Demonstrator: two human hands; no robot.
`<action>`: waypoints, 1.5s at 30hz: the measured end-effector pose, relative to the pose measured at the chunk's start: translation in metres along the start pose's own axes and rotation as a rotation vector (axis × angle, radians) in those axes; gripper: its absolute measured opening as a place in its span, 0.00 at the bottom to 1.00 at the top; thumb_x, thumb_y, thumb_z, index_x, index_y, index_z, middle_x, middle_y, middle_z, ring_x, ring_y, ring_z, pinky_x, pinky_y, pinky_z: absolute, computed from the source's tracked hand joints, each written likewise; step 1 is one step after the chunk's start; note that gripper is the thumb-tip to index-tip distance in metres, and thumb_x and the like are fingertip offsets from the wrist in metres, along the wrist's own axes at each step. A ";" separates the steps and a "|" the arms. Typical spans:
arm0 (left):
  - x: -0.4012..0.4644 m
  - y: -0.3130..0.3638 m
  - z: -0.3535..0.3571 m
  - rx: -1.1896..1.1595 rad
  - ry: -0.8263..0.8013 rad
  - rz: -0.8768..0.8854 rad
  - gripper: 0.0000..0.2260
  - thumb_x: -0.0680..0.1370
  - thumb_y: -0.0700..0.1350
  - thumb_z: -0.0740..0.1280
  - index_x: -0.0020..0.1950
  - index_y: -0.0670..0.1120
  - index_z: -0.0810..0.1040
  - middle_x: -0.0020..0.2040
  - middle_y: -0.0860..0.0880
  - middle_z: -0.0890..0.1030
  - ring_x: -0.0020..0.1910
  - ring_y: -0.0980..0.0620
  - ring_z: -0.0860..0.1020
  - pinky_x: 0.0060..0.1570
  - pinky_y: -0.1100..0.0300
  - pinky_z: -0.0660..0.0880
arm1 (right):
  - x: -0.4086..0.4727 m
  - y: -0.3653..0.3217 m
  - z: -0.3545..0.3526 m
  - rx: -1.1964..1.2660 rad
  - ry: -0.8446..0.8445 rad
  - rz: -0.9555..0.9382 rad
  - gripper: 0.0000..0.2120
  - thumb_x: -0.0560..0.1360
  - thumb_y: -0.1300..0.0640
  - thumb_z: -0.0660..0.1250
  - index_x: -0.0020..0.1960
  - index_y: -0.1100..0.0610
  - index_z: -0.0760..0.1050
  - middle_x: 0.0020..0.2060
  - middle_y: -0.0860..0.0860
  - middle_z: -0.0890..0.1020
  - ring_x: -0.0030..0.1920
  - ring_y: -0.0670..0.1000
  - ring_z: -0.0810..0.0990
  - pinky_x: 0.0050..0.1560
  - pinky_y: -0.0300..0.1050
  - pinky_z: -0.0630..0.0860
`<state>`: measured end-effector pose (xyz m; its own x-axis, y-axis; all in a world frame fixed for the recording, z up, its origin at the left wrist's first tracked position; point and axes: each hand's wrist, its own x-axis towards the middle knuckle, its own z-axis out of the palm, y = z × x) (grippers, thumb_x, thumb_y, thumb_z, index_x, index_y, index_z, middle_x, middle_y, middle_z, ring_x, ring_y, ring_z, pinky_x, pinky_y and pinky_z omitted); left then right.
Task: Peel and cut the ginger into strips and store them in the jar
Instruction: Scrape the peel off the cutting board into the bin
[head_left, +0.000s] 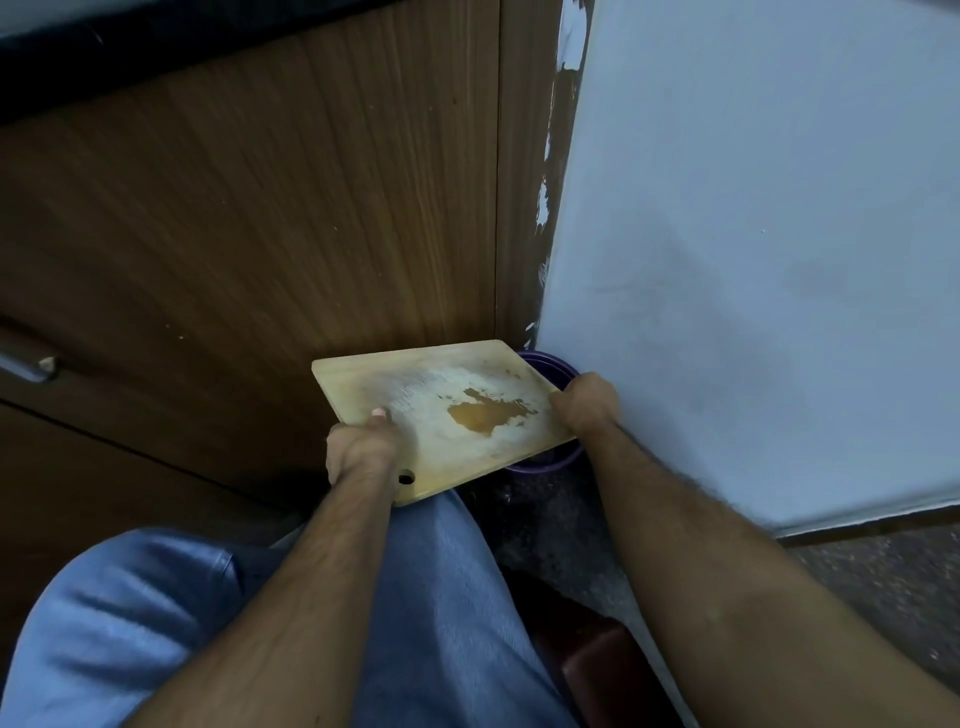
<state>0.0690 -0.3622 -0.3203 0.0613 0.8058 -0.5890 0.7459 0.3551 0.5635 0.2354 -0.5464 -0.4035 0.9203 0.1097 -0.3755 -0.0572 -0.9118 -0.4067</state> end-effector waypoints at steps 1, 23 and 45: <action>0.000 0.000 -0.001 0.018 0.001 0.011 0.24 0.78 0.56 0.67 0.66 0.41 0.72 0.60 0.40 0.78 0.57 0.39 0.78 0.46 0.52 0.72 | -0.001 0.000 0.000 -0.012 0.013 0.014 0.13 0.76 0.54 0.66 0.54 0.62 0.81 0.51 0.57 0.83 0.51 0.58 0.81 0.41 0.43 0.71; -0.023 -0.002 -0.086 -0.201 -0.150 0.150 0.15 0.79 0.50 0.68 0.58 0.39 0.75 0.50 0.42 0.80 0.47 0.40 0.80 0.51 0.44 0.80 | -0.061 -0.059 -0.059 0.104 0.055 -0.075 0.15 0.79 0.57 0.62 0.61 0.66 0.74 0.61 0.63 0.78 0.61 0.63 0.76 0.54 0.49 0.73; -0.090 -0.036 -0.340 0.051 0.044 0.507 0.19 0.82 0.52 0.61 0.60 0.37 0.77 0.50 0.40 0.82 0.44 0.41 0.81 0.40 0.54 0.76 | -0.266 -0.161 -0.111 0.095 0.065 -0.328 0.21 0.78 0.59 0.56 0.70 0.60 0.64 0.63 0.60 0.76 0.61 0.62 0.75 0.50 0.50 0.71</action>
<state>-0.1891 -0.2864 -0.0908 0.3962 0.8906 -0.2234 0.6616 -0.1082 0.7420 0.0427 -0.4728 -0.1460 0.9180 0.3631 -0.1593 0.2132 -0.7907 -0.5739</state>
